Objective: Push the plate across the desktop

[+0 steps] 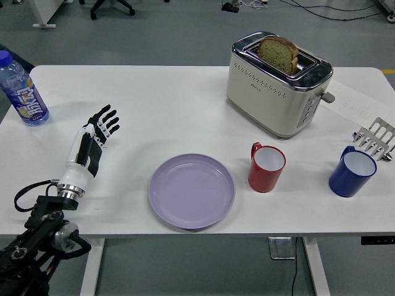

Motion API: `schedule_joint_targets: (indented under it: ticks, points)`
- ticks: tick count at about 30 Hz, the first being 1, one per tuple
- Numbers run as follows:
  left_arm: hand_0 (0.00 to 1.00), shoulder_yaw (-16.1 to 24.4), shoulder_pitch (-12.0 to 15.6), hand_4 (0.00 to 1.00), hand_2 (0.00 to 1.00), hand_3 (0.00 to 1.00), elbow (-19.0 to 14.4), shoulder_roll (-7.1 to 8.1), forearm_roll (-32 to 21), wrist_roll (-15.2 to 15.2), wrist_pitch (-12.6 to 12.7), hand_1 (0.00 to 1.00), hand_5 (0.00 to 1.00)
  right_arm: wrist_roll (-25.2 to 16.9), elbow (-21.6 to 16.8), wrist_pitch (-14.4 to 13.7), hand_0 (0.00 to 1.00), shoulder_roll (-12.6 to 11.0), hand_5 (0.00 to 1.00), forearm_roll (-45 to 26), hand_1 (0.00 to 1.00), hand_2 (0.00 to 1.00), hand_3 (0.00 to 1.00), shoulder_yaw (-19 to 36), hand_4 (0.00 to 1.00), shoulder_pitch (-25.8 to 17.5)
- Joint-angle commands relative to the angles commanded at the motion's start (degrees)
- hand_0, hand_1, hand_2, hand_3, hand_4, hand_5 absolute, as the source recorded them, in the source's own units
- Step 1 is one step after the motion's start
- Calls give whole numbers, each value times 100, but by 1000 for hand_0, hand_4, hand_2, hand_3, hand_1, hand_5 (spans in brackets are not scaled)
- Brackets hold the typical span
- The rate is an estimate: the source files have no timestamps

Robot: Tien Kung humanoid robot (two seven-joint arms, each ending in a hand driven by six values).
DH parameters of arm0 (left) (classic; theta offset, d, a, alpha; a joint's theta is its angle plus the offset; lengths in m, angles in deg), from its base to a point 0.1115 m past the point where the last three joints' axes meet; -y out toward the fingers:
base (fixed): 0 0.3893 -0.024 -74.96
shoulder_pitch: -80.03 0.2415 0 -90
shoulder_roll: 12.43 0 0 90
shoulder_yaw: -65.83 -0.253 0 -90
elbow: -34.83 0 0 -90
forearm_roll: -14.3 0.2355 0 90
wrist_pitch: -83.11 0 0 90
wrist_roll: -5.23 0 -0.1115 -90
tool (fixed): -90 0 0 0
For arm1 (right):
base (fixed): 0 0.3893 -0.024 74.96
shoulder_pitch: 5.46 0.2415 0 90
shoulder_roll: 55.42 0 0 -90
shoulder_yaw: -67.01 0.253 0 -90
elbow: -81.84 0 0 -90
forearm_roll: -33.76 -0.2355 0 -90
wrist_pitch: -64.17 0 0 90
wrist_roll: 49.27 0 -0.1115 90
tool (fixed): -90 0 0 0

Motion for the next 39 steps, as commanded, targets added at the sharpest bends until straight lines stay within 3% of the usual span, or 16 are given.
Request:
schedule_joint_targets:
  ticks: [1, 6, 12, 17, 29, 31, 32, 39]
  points:
    - [834, 170, -11, 474, 873, 837, 1, 136, -20, 38, -9, 864, 998, -1, 0, -4, 604, -5, 351, -15, 546, 648, 613, -1, 140, -1]
    - [829, 720, 59, 477, 861, 819, -32, 491, -46, 150, -62, 860, 998, 5, 0, -11, 602, -11, 351, -13, 546, 648, 612, 26, 139, -23]
    - [827, 1161, 278, 484, 855, 815, -89, 751, 12, 257, -141, 856, 998, 10, 0, -21, 602, -6, 351, -39, 546, 648, 612, 38, 138, -56]
    - [825, 1556, 491, 496, 855, 819, -70, 929, 66, 523, -297, 849, 998, 21, 0, -25, 603, -7, 350, -30, 546, 648, 612, 67, 139, -92]
    - [829, 2037, 936, 502, 859, 838, -133, 1109, 58, 550, -450, 850, 998, 42, 0, -40, 603, -14, 351, 9, 546, 648, 612, 144, 139, -148]
    - [829, 2067, 975, 502, 859, 838, -140, 1121, 53, 548, -457, 850, 998, 42, 0, -41, 603, -18, 351, 12, 546, 648, 612, 150, 139, -150]
    - [840, 2079, 989, 505, 889, 885, -142, 1121, 57, 533, -444, 869, 998, 42, 0, -44, 603, -19, 350, 9, 546, 649, 612, 154, 139, -149]
    - [845, 2149, 1081, 506, 895, 893, -214, 1097, 83, 495, -380, 873, 998, 38, 0, -55, 603, -21, 350, -23, 547, 649, 614, 152, 139, -140]
